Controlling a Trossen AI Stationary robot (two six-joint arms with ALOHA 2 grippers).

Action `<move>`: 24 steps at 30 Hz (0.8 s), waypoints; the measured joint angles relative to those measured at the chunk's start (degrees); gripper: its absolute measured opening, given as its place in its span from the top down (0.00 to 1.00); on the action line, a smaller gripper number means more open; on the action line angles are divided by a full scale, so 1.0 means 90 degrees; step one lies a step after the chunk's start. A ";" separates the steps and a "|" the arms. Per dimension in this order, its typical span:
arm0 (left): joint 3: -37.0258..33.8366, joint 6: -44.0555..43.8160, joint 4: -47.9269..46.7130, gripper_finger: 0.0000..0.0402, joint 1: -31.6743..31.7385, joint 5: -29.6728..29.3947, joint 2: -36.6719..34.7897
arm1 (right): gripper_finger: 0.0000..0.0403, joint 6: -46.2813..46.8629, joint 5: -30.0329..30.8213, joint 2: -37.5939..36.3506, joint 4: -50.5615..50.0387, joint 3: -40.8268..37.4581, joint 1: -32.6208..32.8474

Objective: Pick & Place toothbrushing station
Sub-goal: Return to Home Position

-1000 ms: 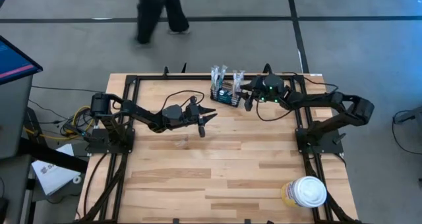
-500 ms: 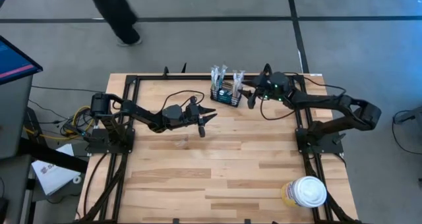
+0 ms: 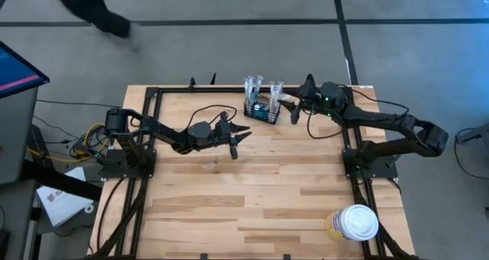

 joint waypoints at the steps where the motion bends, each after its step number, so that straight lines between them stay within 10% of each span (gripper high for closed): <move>1: 0.0000 0.0000 0.0000 0.79 0.0000 0.0000 0.0000 | 0.45 0.0000 0.0000 -0.0053 -0.0013 0.0000 -0.0001; 11: -0.0177 -0.0002 -0.0075 0.79 0.0000 0.0145 -0.0353 | 0.49 0.0155 -0.0294 -0.1199 -0.1600 0.0005 -0.0176; 24: -0.2122 -0.0525 -0.1622 0.79 0.0137 0.0168 -0.3941 | 0.60 0.0138 -0.0979 -0.2915 -0.3682 -0.0017 -0.0077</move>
